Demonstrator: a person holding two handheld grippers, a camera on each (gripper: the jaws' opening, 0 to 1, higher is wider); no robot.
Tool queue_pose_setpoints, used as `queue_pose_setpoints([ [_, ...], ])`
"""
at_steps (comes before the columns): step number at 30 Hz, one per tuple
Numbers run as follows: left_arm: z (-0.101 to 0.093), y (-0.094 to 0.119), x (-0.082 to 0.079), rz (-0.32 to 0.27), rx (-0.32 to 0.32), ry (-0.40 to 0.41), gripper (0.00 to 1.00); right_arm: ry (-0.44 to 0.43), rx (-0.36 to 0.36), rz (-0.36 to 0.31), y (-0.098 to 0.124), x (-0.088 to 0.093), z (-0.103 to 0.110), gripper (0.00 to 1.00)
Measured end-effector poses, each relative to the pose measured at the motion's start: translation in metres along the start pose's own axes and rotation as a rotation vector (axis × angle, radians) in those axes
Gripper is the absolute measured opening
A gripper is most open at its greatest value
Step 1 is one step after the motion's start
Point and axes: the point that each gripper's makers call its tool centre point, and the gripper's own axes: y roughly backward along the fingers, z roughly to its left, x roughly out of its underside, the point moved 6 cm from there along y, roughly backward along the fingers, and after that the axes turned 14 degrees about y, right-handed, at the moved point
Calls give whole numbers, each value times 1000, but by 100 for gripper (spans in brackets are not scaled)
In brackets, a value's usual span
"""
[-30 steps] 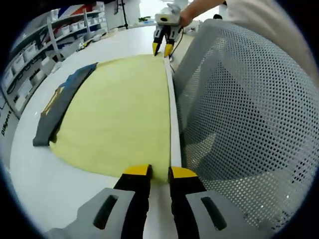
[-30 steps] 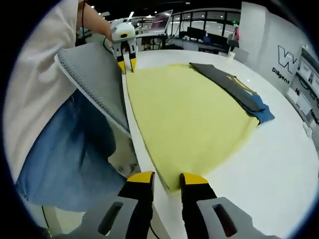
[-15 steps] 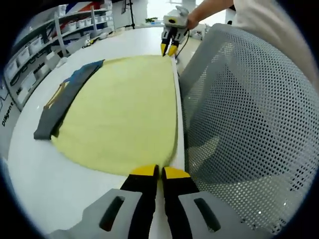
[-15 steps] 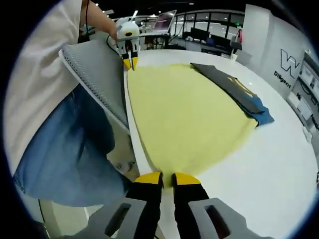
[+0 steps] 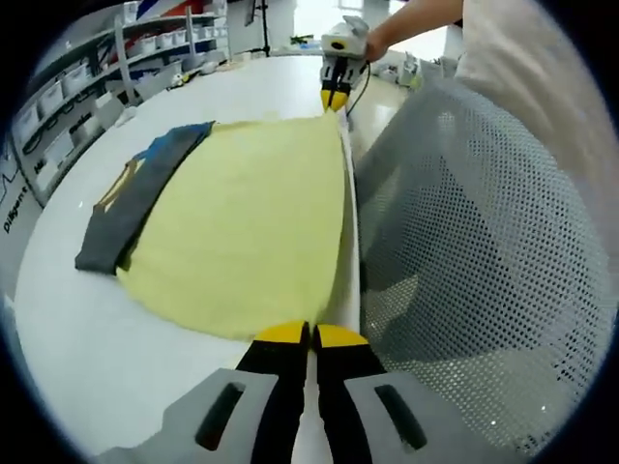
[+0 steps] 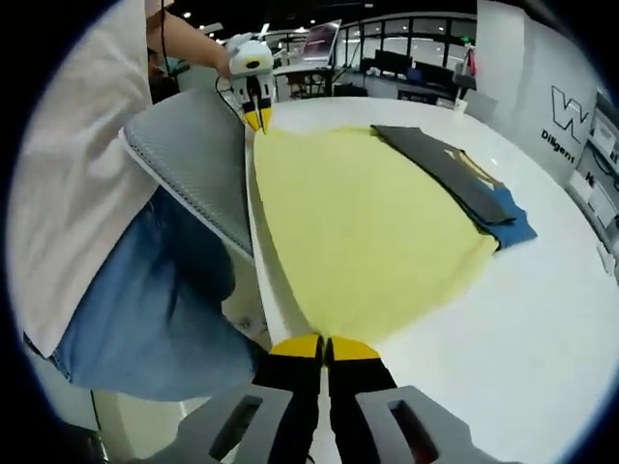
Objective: Fold the garment on the visible template until the final outline fits inside the template.
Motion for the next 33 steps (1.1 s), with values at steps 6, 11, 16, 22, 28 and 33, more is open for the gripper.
queue_pose_setpoints([
  [6,15,22,-29,-44,-10,25,0,-18,-13,-19,17,-9,-19,0],
  [11,27,38,-48,-51,-4,32,0,-38,-18,-45,30,-19,-39,0],
  [16,50,53,-69,-75,-22,58,0,-34,-11,-66,43,-32,-74,0],
  [22,80,60,-90,-88,-44,71,0,-20,20,-70,47,-41,-113,0],
  [28,115,64,-107,-87,-67,85,0,-19,96,-70,51,-53,-164,0],
  [33,148,66,-122,-107,-100,122,0,-6,121,-57,48,-57,-201,0],
])
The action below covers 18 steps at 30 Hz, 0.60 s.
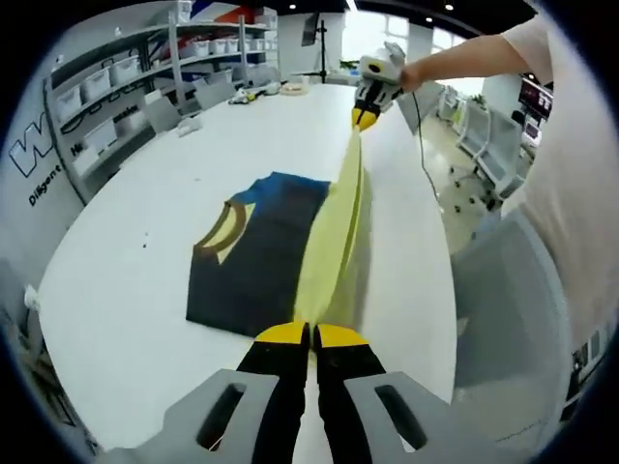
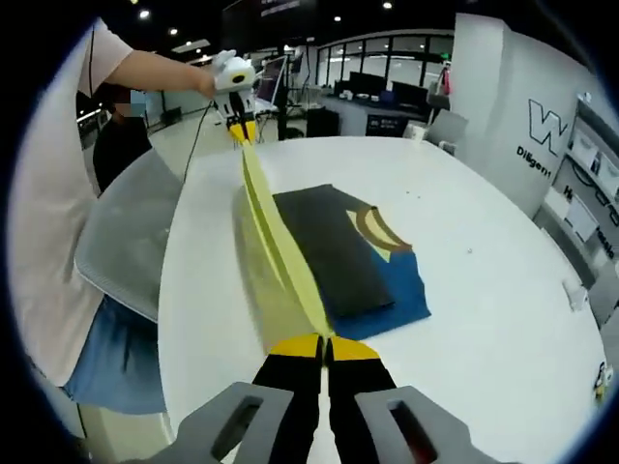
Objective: Fold the garment on the visible template until the final outline fits inside the template.
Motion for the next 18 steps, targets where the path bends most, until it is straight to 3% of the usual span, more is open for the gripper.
queue_pose_setpoints([
  [7,42,-10,-18,6,-51,65,0,7,21,7,-13,-7,-39,0],
  [18,96,-38,-38,28,-121,145,0,-27,31,44,-42,2,-93,0],
])
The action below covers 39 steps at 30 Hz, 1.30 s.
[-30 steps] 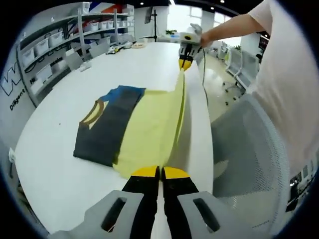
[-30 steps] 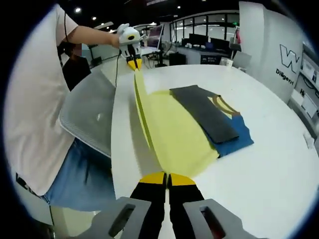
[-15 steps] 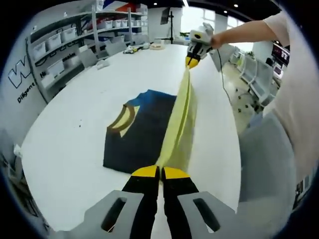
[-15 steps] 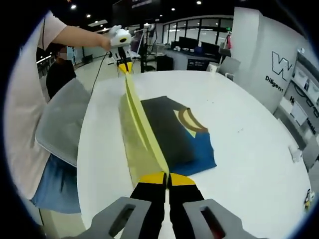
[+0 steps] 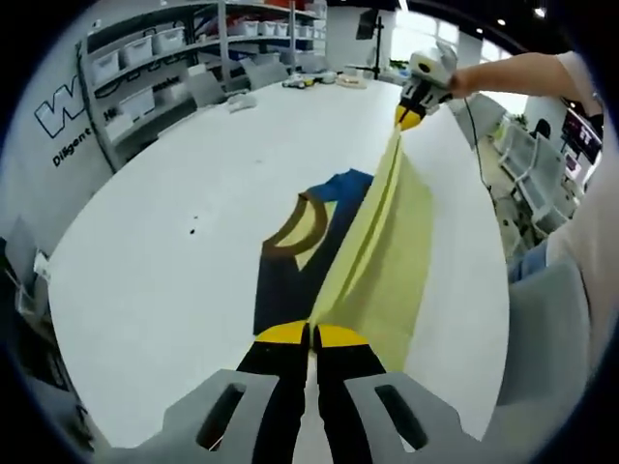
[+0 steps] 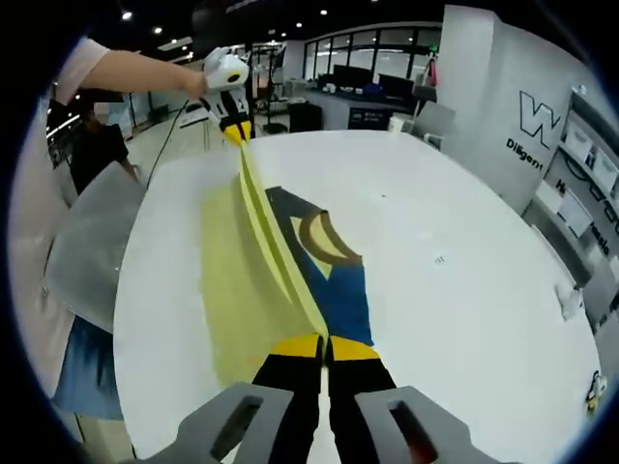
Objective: Fold the garment on the visible template until the final outline fits inside the template.
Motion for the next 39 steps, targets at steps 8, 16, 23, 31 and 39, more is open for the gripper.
queue_pose_setpoints([
  [8,19,-22,-13,26,-30,44,0,-55,-7,25,-27,12,-28,0],
  [16,50,-45,-14,59,-48,86,0,-88,-24,46,-54,20,-46,0],
  [23,63,-66,-6,86,-60,137,1,-112,-32,68,-75,31,-55,0],
  [31,70,-75,-8,70,-76,202,2,-134,-21,91,-85,38,-59,0],
  [39,78,-56,-1,-34,-158,277,9,-206,84,87,-70,43,-61,3],
])
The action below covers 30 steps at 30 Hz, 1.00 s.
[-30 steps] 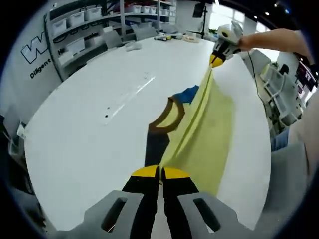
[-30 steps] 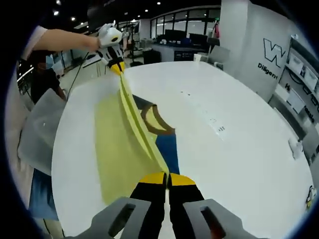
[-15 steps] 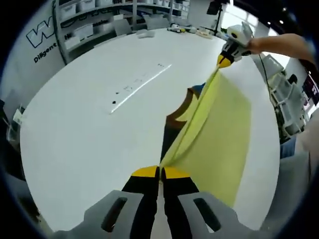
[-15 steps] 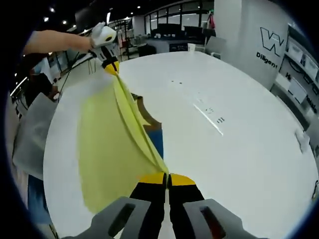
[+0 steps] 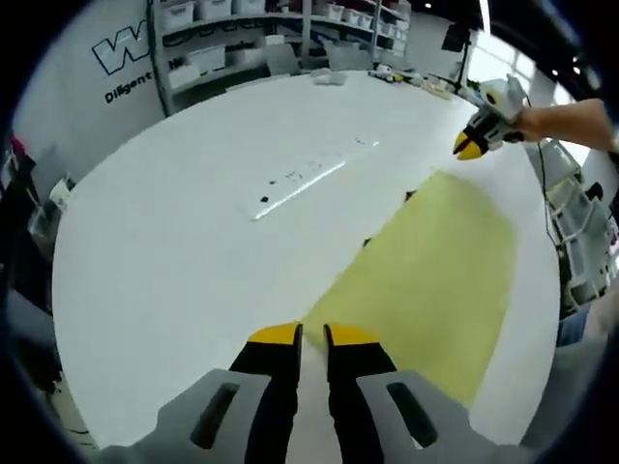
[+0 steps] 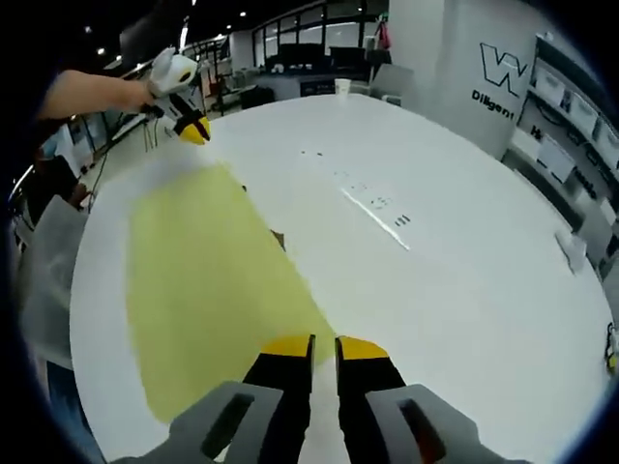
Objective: Fold the garment on the visible template until the final outline fits inside the template.
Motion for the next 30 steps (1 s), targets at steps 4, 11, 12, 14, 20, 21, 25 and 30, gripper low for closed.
queue_pose_setpoints([
  [4,-9,11,21,-4,26,16,12,-74,-17,-33,11,12,22,6],
  [11,-32,31,72,-18,78,44,23,-137,-64,-74,24,33,75,11],
  [12,-35,33,78,-23,82,54,26,-144,-69,-83,26,36,85,12],
  [14,-41,38,92,-40,94,78,30,-148,-69,-93,29,39,95,12],
  [20,-62,45,132,-66,109,136,40,-224,-75,-145,36,48,125,19],
  [21,-64,45,137,-67,108,142,41,-223,-73,-147,36,51,131,21],
  [25,-75,47,154,-90,118,171,41,-241,-82,-162,38,56,147,22],
  [30,-85,44,168,-84,123,171,40,-276,-77,-190,38,62,161,26],
])
